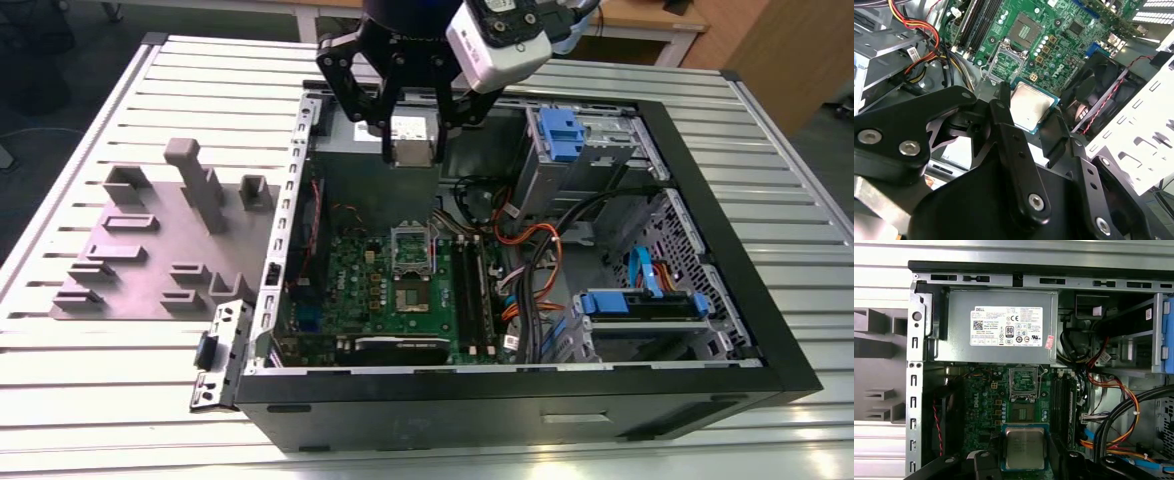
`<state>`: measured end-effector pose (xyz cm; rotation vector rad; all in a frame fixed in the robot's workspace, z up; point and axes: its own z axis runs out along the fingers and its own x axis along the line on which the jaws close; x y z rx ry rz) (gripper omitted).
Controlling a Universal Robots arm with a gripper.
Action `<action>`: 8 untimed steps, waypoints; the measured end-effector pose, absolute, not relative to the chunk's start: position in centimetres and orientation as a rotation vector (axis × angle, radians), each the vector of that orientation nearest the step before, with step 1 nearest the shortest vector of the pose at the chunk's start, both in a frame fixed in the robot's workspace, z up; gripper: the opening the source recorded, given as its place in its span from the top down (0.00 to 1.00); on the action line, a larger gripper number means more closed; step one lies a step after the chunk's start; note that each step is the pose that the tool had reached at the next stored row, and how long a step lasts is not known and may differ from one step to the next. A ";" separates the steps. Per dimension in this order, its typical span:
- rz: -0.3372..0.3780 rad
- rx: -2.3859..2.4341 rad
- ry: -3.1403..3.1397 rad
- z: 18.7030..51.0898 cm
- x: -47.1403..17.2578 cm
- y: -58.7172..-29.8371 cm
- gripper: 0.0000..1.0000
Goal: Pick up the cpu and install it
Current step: 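Pick up the cpu and move it towards the insertion slot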
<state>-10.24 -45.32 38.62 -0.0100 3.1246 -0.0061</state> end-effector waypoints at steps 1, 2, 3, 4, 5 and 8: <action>-0.006 -0.010 3.125 38.6 -10.2 -45.3 0.53; -0.006 -0.010 3.125 38.6 -10.2 -45.3 0.53; -0.006 -0.010 3.125 38.6 -10.2 -45.3 0.53; -0.006 -0.010 3.125 38.6 -10.2 -45.3 0.53; -0.006 -0.010 3.125 38.6 -10.2 -45.3 0.53; -0.006 -0.010 3.125 38.6 -10.1 -45.3 0.53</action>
